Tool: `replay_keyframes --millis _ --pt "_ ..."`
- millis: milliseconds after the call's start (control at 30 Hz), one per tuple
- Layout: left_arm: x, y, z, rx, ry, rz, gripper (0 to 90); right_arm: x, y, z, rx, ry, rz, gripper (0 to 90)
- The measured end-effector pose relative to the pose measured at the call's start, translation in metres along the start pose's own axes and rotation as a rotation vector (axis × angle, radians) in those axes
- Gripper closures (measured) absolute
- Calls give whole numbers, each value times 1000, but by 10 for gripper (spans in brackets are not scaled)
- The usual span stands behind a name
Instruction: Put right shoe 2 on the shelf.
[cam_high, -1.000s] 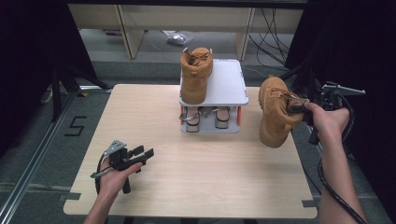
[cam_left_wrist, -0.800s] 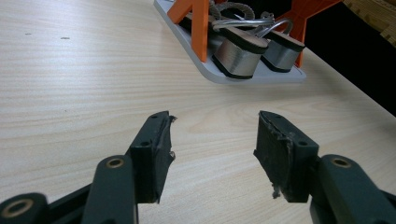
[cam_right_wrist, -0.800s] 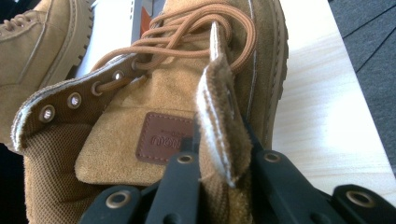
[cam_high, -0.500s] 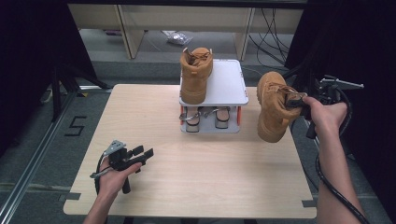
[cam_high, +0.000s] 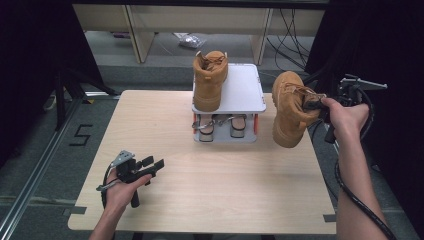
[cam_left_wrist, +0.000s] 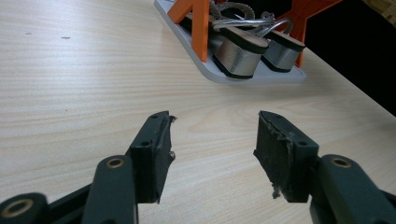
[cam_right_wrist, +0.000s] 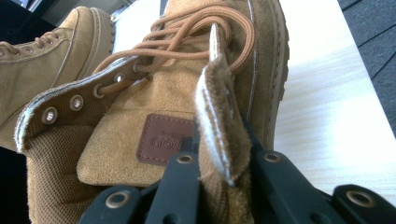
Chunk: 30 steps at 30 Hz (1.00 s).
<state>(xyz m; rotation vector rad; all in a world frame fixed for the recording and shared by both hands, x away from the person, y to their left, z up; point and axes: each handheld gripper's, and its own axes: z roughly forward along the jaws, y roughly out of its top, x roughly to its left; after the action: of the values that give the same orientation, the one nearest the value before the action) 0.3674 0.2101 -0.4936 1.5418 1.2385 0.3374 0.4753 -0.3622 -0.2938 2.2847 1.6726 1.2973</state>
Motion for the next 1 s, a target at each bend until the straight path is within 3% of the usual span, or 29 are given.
replay_keyframes --millis 33,67,133,200,267,433,500,633,667,733,767,800,1000 --pt "0 0 0 3 0 1 447 0 1 0 -2 -4 -18 846" --pt "0 0 -1 -1 -2 1 448 2 1 0 2 8 -2 846" --pt "0 1 -1 -2 -1 0 447 4 2 1 10 -19 -11 846" --pt "0 1 -1 -2 -1 0 447 4 2 3 -13 1 -36 846" --pt "0 1 -1 -2 -3 1 448 8 3 2 11 -16 -9 846" --pt "1 1 -1 -1 -2 2 448 13 5 5 -2 17 -19 846" --pt "1 1 -1 -2 -2 0 448 16 6 4 5 -6 -23 845" --pt "0 1 -2 -3 -3 0 448 19 8 5 -3 12 -28 845" --pt "0 1 -2 -3 -3 1 448 21 8 4 6 -11 -28 845" --pt "0 1 -2 -4 -4 2 448 23 9 5 -9 9 -28 845" --pt "0 1 -2 -4 -4 2 448 22 9 6 -22 14 -50 845" --pt "0 1 -2 -4 -3 0 448 25 9 5 -11 11 -26 845" --pt "1 2 -2 -6 -5 2 448 33 12 7 -22 17 -33 845"
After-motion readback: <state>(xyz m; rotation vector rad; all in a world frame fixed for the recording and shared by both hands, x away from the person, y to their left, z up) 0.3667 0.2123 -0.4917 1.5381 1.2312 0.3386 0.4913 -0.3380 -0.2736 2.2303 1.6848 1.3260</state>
